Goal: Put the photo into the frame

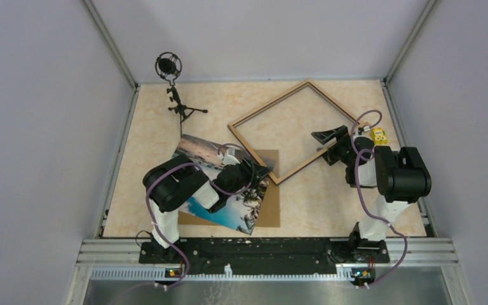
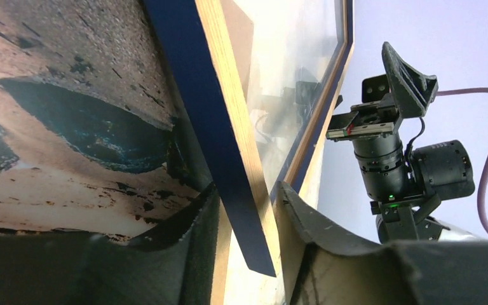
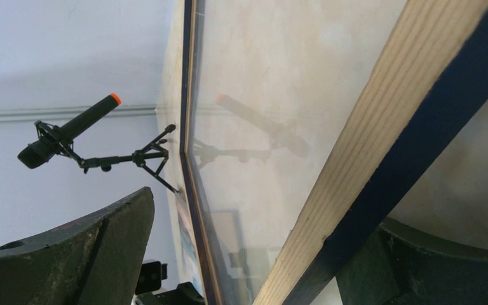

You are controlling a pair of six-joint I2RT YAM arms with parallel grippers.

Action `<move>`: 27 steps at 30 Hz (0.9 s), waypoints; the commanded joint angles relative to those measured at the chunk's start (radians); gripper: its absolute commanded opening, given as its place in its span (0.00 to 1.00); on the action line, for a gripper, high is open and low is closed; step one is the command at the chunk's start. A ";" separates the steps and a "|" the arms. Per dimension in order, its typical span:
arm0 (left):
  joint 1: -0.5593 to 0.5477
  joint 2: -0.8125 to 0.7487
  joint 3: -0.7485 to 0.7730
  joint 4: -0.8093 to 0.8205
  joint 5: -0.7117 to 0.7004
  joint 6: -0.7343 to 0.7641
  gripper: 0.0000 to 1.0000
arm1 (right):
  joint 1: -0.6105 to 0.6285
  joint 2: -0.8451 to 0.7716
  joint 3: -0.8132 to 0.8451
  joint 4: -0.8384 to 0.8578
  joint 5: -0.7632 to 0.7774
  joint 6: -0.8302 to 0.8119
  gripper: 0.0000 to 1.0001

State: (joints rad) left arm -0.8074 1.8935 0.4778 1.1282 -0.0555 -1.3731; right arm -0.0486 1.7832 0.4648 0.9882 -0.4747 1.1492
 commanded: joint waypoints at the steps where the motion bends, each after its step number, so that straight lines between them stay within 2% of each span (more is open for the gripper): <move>1: -0.004 0.027 0.004 0.136 -0.033 0.000 0.40 | 0.004 0.009 -0.008 0.068 -0.015 -0.002 0.99; 9: 0.036 0.049 0.010 0.169 0.037 0.038 0.19 | 0.003 0.000 -0.009 0.067 -0.019 -0.008 0.99; 13: 0.119 -0.001 -0.003 0.098 0.178 0.096 0.12 | 0.004 -0.023 -0.008 0.019 -0.021 -0.025 0.99; 16: 0.220 -0.055 0.012 -0.042 0.323 0.170 0.08 | 0.004 -0.062 0.006 -0.096 -0.022 -0.060 0.99; 21: 0.406 -0.087 0.139 -0.370 0.589 0.361 0.00 | 0.004 -0.167 0.022 -0.349 0.022 -0.182 0.99; 24: 0.465 -0.093 0.249 -0.593 0.668 0.521 0.00 | 0.004 -0.259 0.051 -0.532 0.067 -0.281 0.99; 27: 0.483 -0.093 0.365 -0.807 0.671 0.675 0.00 | 0.003 -0.376 0.112 -0.761 0.163 -0.447 0.99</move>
State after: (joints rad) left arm -0.3386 1.8542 0.7048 0.6312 0.5030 -0.9836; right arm -0.0486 1.5558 0.4801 0.5438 -0.4347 0.9375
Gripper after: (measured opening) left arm 0.328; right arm 0.987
